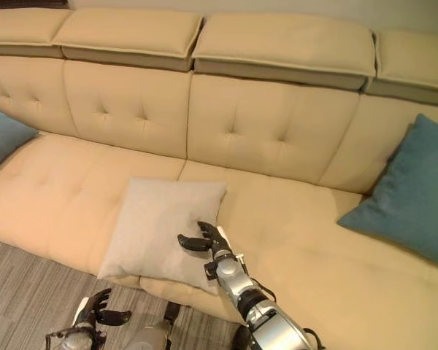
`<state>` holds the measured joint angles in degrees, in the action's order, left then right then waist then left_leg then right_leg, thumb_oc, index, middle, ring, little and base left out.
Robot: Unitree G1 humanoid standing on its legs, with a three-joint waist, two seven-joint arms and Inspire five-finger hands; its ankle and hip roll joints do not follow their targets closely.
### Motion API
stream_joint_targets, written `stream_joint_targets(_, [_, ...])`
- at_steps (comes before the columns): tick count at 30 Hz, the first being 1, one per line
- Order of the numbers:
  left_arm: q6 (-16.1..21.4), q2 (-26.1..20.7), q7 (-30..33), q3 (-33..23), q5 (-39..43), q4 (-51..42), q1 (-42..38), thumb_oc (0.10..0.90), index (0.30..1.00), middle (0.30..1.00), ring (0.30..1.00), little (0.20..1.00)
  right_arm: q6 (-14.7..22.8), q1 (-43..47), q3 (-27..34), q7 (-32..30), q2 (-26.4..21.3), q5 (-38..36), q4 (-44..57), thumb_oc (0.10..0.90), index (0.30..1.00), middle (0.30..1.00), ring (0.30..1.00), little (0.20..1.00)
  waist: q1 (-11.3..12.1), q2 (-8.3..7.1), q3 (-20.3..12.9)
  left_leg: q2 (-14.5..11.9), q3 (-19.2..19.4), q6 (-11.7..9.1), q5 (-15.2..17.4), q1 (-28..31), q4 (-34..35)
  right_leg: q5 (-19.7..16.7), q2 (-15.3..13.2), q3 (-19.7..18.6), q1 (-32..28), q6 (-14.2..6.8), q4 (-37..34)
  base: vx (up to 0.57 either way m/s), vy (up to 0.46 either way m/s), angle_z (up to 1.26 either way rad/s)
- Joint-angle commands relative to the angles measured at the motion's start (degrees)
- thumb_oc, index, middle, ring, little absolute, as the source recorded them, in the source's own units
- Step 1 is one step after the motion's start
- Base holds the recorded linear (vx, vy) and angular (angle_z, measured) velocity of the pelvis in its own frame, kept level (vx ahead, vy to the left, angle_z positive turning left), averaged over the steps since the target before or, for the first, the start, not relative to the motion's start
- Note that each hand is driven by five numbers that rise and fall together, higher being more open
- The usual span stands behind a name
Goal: Pick up all the scattered cushions and arrange them neatly on the sofa.
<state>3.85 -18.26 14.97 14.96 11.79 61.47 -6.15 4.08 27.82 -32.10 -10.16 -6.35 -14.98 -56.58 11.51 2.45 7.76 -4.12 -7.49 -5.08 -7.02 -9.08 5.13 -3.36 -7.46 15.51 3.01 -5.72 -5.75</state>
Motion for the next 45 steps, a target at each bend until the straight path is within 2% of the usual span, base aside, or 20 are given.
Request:
stream_joint_targets(1, [4.4, -3.3, 2.9, 1.6, -1.6, -4.1, -7.6, 0.8, 0.9, 0.9, 0.9, 0.9, 2.7, 4.7, -5.6, 5.9, 7.6, 3.2, 0.8, 0.4, 0.3, 0.3, 0.3, 0.3, 0.5, -1.32, -2.1, 1.8, 1.7, 0.8, 5.8, 1.1, -0.1, 4.9, -4.2, -1.4, -5.6, -3.5, 0.8, 0.03, 0.014, -0.04])
stream_joint_targets(4, [5.3, -4.8, 2.9, 1.5, 0.3, -9.8, -6.9, 0.8, 0.9, 0.9, 0.9, 0.9, 1.7, 5.5, -5.9, 4.6, 8.1, 8.0, -1.1, 0.4, 0.3, 0.3, 0.3, 0.3, 0.9, -1.29, -2.2, 2.0, 1.3, 0.9, 5.8, 0.9, -0.1, 4.8, -4.4, -0.9, -5.7, -3.6, 0.8, -0.01, -0.003, 0.05])
stream_joint_targets(6, [6.9, -8.2, 2.6, -0.4, 2.5, -23.7, -5.1, 0.8, 0.9, 0.9, 0.9, 0.9, 0.9, 5.6, -5.3, 3.0, 8.3, 12.2, -2.1, 0.4, 0.3, 0.3, 0.3, 0.3, 2.0, -1.12, -1.9, 2.4, 0.5, 0.9, 5.6, 0.5, -0.1, 4.6, -4.6, 0.0, -6.0, -3.7, 0.8, -0.03, -0.016, 0.07])
stream_joint_targets(7, [6.8, -8.3, 2.6, -0.5, 2.5, -23.8, -5.0, 0.8, 0.9, 0.9, 0.9, 0.9, 0.9, 5.6, -5.3, 3.0, 8.4, 12.2, -2.1, 0.4, 0.3, 0.3, 0.3, 0.3, 1.9, -1.14, -1.9, 2.4, 0.4, 0.9, 5.6, 0.5, -0.1, 4.6, -4.6, 0.0, -6.0, -3.7, 0.8, -0.02, -0.014, 0.2])
stream_joint_targets(8, [6.9, -10.8, 2.8, -3.0, 1.6, -28.6, -3.9, 0.8, 0.9, 0.9, 0.9, 0.9, 0.7, 4.4, -4.9, 2.9, 8.5, 13.4, -2.0, 0.4, 0.3, 0.3, 0.3, 0.3, 2.3, -1.13, -2.0, 2.6, 0.0, 0.9, 5.5, 0.4, -0.1, 4.7, -4.6, 0.5, -6.3, -3.7, 0.8, 0.0, -0.006, 0.22])
stream_joint_targets(10, [6.6, -12.2, 3.2, -4.2, 0.7, -29.6, -4.2, 0.8, 0.9, 0.9, 0.9, 0.9, 0.6, 3.9, -4.8, 2.8, 8.4, 14.0, -2.1, 0.4, 0.3, 0.3, 0.3, 0.3, 2.3, -1.15, -2.0, 2.6, -0.1, 0.8, 5.5, 0.4, -0.1, 4.7, -4.7, 0.7, -6.3, -3.7, 0.8, -0.01, -0.005, 0.19])
stream_joint_targets(13, [5.0, -16.7, 6.6, -6.6, -7.0, -28.9, -6.4, 0.8, 0.9, 0.9, 0.9, 0.9, 0.3, 3.0, -4.6, 2.5, 8.5, 15.7, -2.4, 0.4, 0.3, 0.3, 0.3, 0.3, 2.1, -1.27, -1.9, 2.5, 0.3, 0.7, 5.7, 0.6, -0.1, 4.8, -4.7, 0.4, -6.3, -3.8, 0.8, -0.01, 0.0, 0.02])
stream_joint_targets(14, [4.1, -20.6, 9.5, -7.4, -13.1, -25.5, -9.0, 0.8, 0.9, 0.9, 0.9, 0.9, 0.8, 3.0, -4.9, 2.0, 8.5, 16.8, -2.4, 0.4, 0.3, 0.3, 0.3, 0.3, 1.7, -1.48, -1.9, 2.4, 0.8, 0.7, 5.9, 0.6, -0.1, 4.8, -4.7, -0.4, -6.0, -3.8, 0.8, 0.0, 0.0, 0.0])
stream_joint_targets(17, [2.9, -26.5, 13.9, -9.9, -17.0, -21.3, -12.6, 0.8, 0.9, 0.9, 0.9, 0.9, 1.6, 2.5, -6.0, 1.3, 7.7, 17.8, -1.0, 0.4, 0.3, 0.3, 0.3, 0.3, 0.7, -1.75, -1.9, 2.0, 2.0, 0.8, 5.9, 0.6, -0.1, 4.5, -4.6, -1.8, -5.0, -3.9, 0.8, -0.02, 0.011, -0.09])
stream_joint_targets(18, [2.8, -27.8, 13.8, -10.8, -15.7, -20.3, -13.2, 0.8, 0.9, 0.9, 0.9, 0.9, 1.8, 2.0, -6.3, 1.1, 7.0, 18.2, -0.4, 0.4, 0.3, 0.3, 0.3, 0.3, 0.1, -1.86, -1.9, 1.9, 2.5, 0.9, 6.0, 0.7, -0.1, 4.4, -4.6, -2.3, -4.8, -3.9, 0.8, 0.0, 0.011, -0.14])
stream_joint_targets(25, [1.9, -31.4, 13.2, -11.5, -16.1, -12.5, -15.2, 0.8, 0.9, 0.9, 0.9, 0.9, 2.1, -2.8, -4.2, 0.8, 2.8, 18.5, 1.1, 0.4, 0.3, 0.3, 0.3, 0.3, -2.7, -2.23, -2.9, 1.4, 4.4, 1.1, 6.8, 2.2, -0.1, 4.4, -4.6, -3.7, -4.9, -4.0, 0.8, 0.03, 0.003, -0.17])
stream_joint_targets(28, [0.9, -29.7, 12.5, -12.4, -18.2, -20.0, -12.5, 0.8, 0.9, 0.9, 0.9, 0.9, 1.8, -5.4, -1.0, -0.1, -1.1, 19.4, 3.9, 0.4, 0.3, 0.3, 0.3, 0.3, -3.7, -2.39, -2.9, 1.3, 4.7, 1.1, 6.9, 2.2, -0.1, 4.5, -4.6, -3.9, -4.7, -4.0, 0.8, 0.01, -0.01, -0.05])
stream_joint_targets(29, [1.5, -28.0, 12.5, -13.1, -18.1, -20.3, -11.2, 0.8, 0.9, 0.9, 0.9, 0.9, 1.9, -7.0, 1.1, -0.6, -3.9, 19.6, 8.4, 0.758, 0.836, 0.836, 0.836, 0.836, -4.8, -2.59, -2.9, 1.2, 5.1, 1.1, 7.1, 2.3, -0.1, 4.5, -4.5, -4.2, -4.4, -4.0, 0.8, 0.01, -0.007, -0.03])
stream_joint_targets(30, [1.5, -28.0, 12.5, -13.1, -18.1, -20.4, -11.1, 0.8, 0.9, 0.9, 0.9, 0.9, 1.8, -7.2, 1.1, -0.6, -4.0, 19.6, 8.6, 0.8, 0.9, 0.9, 0.9, 0.9, -4.8, -2.52, -3.0, 1.2, 5.1, 1.1, 7.1, 2.3, -0.1, 4.5, -4.5, -4.2, -4.4, -4.0, 0.8, 0.01, -0.006, -0.08])
stream_joint_targets(31, [1.6, -26.3, 12.7, -13.2, -17.6, -19.2, -11.3, 0.8, 0.9, 0.9, 0.9, 0.9, 2.4, -8.7, 3.2, -1.5, -6.8, 19.9, 14.7, 0.8, 0.9, 0.9, 0.9, 0.9, -6.1, -2.58, -2.8, 1.0, 5.7, 1.2, 7.2, 2.4, -0.1, 4.4, -4.5, -4.8, -3.8, -4.0, 0.8, 0.0, -0.001, -0.1])
stream_joint_targets(32, [1.6, -26.3, 12.7, -13.2, -17.6, -19.2, -11.3, 0.8, 0.9, 0.9, 0.9, 0.9, 2.3, -8.8, 3.2, -1.5, -6.9, 19.9, 14.9, 0.8, 0.9, 0.9, 0.9, 0.9, -6.0, -2.53, -2.8, 1.0, 5.7, 1.2, 7.3, 2.4, -0.1, 4.4, -4.5, -4.8, -3.8, -4.0, 0.8, -0.01, -0.006, -0.25])
stream_joint_targets(33, [1.1, -24.6, 13.0, -12.6, -18.1, -16.8, -12.0, 0.8, 0.9, 0.9, 0.9, 0.9, 3.1, -10.7, 6.4, -3.2, -9.1, 18.7, 21.6, 0.8, 0.9, 0.9, 0.9, 0.9, -7.6, -2.55, -2.4, 0.9, 6.3, 1.2, 7.3, 2.2, -0.1, 4.0, -4.4, -5.6, -2.8, -4.1, 0.8, -0.01, -0.004, -0.33])
stream_joint_targets(37, [-0.1, -22.9, 12.4, -11.5, -18.1, -15.6, -12.6, 0.8, 0.9, 0.9, 0.9, 0.9, 2.9, -12.7, 9.4, -4.7, -10.1, 17.6, 26.5, 0.8, 0.9, 0.9, 0.9, 0.9, -8.6, -2.42, -2.1, 0.5, 7.3, 1.3, 7.4, 2.2, -0.1, 3.8, -4.4, -6.6, -1.8, -4.1, 0.8, 0.0, -0.008, -0.29])
stream_joint_targets(39, [-1.4, -21.7, 11.9, -11.2, -19.1, -19.1, -11.6, 0.8, 0.9, 0.9, 0.9, 0.9, 1.8, -11.6, 10.6, -4.4, -7.9, 12.6, 24.5, 0.8, 0.9, 0.9, 0.9, 0.9, -8.8, -2.11, -1.5, 0.5, 7.7, 1.4, 7.3, 1.7, -0.1, 3.5, -4.2, -7.4, -0.9, -3.9, 0.8, -0.03, -0.015, -0.18])
stream_joint_targets(45, [-4.1, -22.6, 12.6, -11.7, -24.6, -26.1, -10.6, 0.8, 0.9, 0.9, 0.9, 0.9, 1.1, -6.3, 9.7, -4.3, -5.5, 7.9, 22.3, 0.8, 0.9, 0.9, 0.9, 0.9, -7.8, -2.02, 0.1, 0.5, 8.4, 1.3, 6.8, -0.2, -0.1, 2.9, -4.0, -8.4, 1.4, -3.6, 0.8, -0.05, -0.017, -0.16])
